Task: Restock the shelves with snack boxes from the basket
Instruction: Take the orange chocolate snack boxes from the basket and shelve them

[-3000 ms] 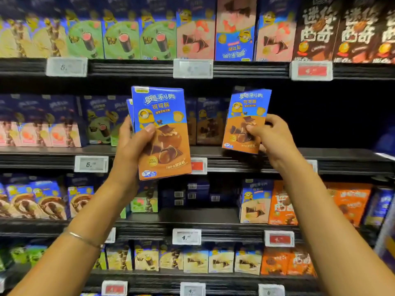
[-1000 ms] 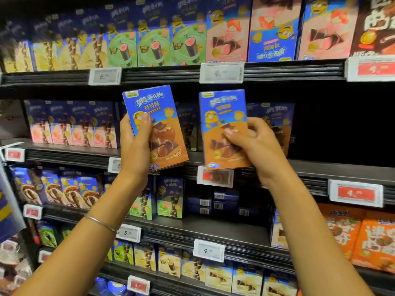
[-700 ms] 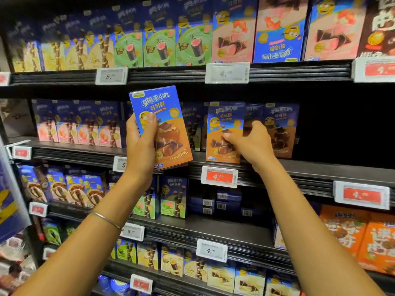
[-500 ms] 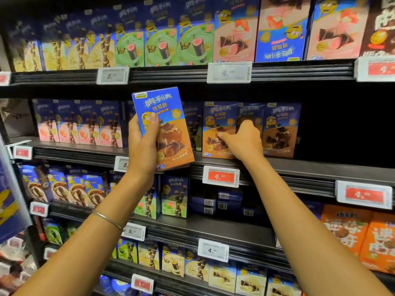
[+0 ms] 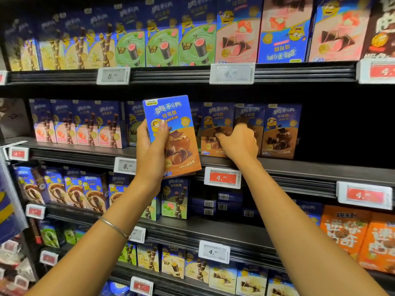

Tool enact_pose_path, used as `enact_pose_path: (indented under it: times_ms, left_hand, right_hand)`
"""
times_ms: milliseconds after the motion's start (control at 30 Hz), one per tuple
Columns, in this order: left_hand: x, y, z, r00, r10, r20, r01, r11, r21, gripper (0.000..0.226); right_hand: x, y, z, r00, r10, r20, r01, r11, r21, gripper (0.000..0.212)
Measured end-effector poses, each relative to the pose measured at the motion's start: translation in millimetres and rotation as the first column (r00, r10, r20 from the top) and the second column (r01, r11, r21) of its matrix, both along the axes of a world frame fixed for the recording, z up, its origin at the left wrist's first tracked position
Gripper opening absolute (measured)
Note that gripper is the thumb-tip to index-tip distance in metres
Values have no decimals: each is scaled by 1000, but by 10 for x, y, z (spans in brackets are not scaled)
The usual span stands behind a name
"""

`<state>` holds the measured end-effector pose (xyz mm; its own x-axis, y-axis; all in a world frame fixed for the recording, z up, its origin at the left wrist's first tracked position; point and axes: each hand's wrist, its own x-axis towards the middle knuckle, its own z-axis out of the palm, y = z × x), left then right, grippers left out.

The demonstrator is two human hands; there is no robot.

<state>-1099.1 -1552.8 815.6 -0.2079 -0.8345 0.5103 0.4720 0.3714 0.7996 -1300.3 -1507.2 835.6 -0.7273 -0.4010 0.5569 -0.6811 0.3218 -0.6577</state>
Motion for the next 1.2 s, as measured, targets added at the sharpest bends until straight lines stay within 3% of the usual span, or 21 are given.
enact_pose_path:
  times_ms: [133,233,300,333,400,433,600,700,800,1000,1200]
  left_hand:
    - [-13,35,-4,1000,-23,21,23,1000,6,32]
    - [-24,49,-5,999,-27,17,27,1000,5,35]
    - [-60,68,0,1000,-27,12,27,1000,0,36]
    - [-87,86,2,1000,-30,10,30,1000,-2,36]
    - [-148,125,16,999,-36,6,36,999,-13,39]
    - [-176,140,23,999,-39,8,39,999,-24,42]
    - [-232,197,84,999,-29,30,32,994,-109,58]
    - [-238,160,132,999,-33,-4,33,992,-119,42]
    - [-222,93,178,996,82,34,-77,986,-149,32]
    - [-231,13,120,990,125,60,-118,987,-108,41]
    - [-333,34,128,994,92,64,-87,993,-76,42]
  right_hand:
    - [34,62,-13,998,50,40,-49,998,-32,47]
    - [194,222,-67,994,91,-60,-104,962,-253,59]
    - [362,345,-80,936,347,-55,-336,836,-434,44]
    - [448,398,-85,863,506,-8,-453,765,-458,38]
    - [589,466,-107,721,688,86,-606,685,-405,41]
    - [635,490,-117,712,695,95,-630,693,-351,45]
    - [643,659,-65,737,668,100,-615,725,-311,44]
    - [574,743,-19,747,655,114,-595,735,-324,39]
    - [423,852,22,777,616,132,-539,758,-367,32]
    - [-123,1049,-16,872,440,212,-310,835,-455,33]
    - [-481,999,-56,978,142,151,-82,933,-349,34]
